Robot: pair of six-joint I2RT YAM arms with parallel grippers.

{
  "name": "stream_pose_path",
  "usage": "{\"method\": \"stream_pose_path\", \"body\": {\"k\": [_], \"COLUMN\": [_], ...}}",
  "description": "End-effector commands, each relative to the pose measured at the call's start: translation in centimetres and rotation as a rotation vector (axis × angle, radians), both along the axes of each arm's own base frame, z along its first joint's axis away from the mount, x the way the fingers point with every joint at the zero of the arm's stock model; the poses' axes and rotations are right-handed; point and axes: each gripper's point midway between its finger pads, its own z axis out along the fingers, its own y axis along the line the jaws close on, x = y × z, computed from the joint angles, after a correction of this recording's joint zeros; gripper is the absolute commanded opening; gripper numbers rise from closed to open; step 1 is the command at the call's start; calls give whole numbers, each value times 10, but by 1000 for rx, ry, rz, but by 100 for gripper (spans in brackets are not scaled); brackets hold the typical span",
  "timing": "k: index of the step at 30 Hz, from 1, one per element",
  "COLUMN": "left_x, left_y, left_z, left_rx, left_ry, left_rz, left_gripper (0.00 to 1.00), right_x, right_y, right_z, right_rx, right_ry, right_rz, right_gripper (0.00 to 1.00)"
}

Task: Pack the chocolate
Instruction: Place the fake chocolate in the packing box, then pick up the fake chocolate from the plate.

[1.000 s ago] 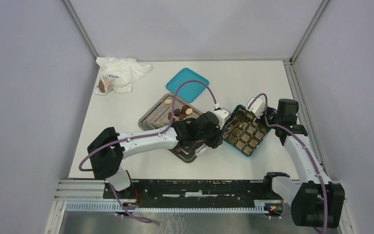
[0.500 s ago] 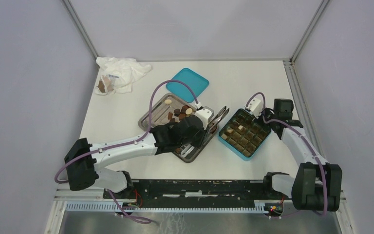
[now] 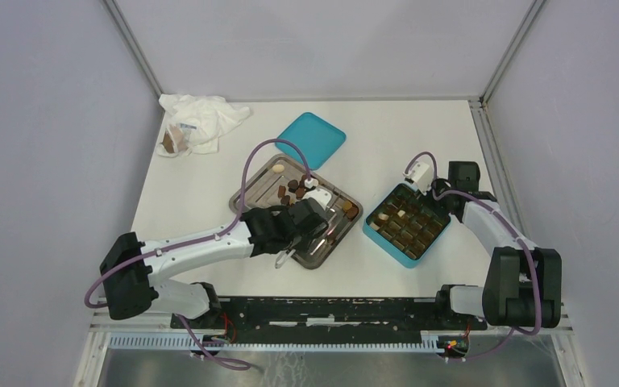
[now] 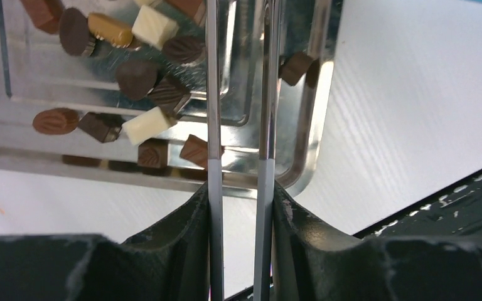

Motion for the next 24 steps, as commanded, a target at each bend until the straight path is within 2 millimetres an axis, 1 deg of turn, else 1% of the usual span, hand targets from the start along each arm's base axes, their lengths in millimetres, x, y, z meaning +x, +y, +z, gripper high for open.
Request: {"method": "stream_pose_path", "body": {"k": [1,4,10,12,18,21,24], "left_x": [12,18,19,17,18,24,36], "left_y": [16,24,24,23,24,28,31], "left_z": [11,12,10,10,12,12,11], "left_rx": [-20,-33,-82,-91,-102,-80,-58], "left_ry": [11,34,108,123,130,123,122], "left_rz": [105,135,152,165,201,201,202], "left_gripper": [40,41,43,43,43,43,41], "right_x": [17,17,17,18,18,17,16], "right_y": [-4,-4,-1,0,4,7,8], "right_z": [17,20,33,37,46,47,47], "right_rx": [-17,-15,6,12,35,45,54], "right_ry": [-53,-61,-104,-120,-151,-155,-155], "right_rz": [-23,-28,-29,-29,-21,-13,-7], "right_gripper": [33,43,62,67,69,69,70]}}
